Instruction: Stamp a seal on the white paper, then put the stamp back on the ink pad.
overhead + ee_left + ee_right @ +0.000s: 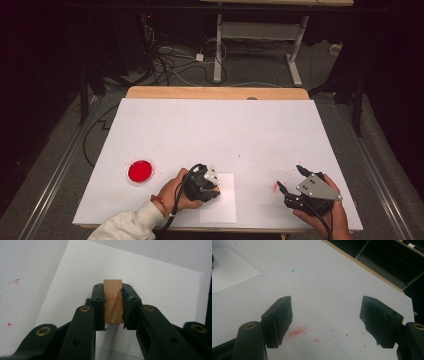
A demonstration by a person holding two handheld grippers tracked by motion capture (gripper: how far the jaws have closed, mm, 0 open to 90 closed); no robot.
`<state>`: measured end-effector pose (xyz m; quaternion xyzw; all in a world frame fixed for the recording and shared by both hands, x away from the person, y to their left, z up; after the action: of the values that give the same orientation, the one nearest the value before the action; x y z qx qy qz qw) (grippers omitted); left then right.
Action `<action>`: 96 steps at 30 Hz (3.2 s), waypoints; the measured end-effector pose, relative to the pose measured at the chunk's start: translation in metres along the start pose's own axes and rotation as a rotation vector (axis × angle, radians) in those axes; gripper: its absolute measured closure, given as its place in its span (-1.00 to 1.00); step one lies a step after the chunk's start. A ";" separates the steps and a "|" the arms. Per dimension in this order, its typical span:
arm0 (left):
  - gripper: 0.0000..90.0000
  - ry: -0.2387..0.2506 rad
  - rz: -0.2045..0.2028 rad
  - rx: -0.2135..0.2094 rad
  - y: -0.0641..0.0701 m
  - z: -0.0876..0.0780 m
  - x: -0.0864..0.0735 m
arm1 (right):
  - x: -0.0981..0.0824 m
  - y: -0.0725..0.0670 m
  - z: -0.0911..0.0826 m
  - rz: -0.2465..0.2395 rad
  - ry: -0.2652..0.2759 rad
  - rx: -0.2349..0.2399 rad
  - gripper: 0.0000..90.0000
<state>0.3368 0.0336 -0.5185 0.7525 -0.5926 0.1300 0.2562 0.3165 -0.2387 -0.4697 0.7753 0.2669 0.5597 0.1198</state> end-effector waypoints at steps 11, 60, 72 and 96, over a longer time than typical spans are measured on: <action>0.64 0.020 -0.012 -0.004 0.000 0.001 -0.002 | 0.000 0.000 0.000 -0.003 0.000 -0.004 -0.42; 0.63 0.022 -0.012 -0.003 0.000 0.001 -0.002 | 0.001 -0.002 0.005 -0.003 -0.018 0.002 -0.42; 0.63 0.030 -0.008 -0.005 -0.001 0.001 -0.003 | 0.001 -0.001 0.004 -0.005 -0.016 0.000 -0.42; 0.63 0.136 -0.008 0.082 0.001 -0.051 0.002 | 0.000 0.002 -0.002 0.003 -0.003 0.002 -0.42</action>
<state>0.3416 0.0593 -0.4744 0.7542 -0.5650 0.2041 0.2652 0.3155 -0.2405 -0.4686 0.7768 0.2662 0.5582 0.1187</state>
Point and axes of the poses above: each handheld gripper's, and its own axes: z roughly forward along the jaws, x roughly out of its top, y roughly to its right, the point moved 6 cm from there along z, roughly forward along the jaws, and after that the axes turned 15 degrees about -x, right-handed, at the moved point
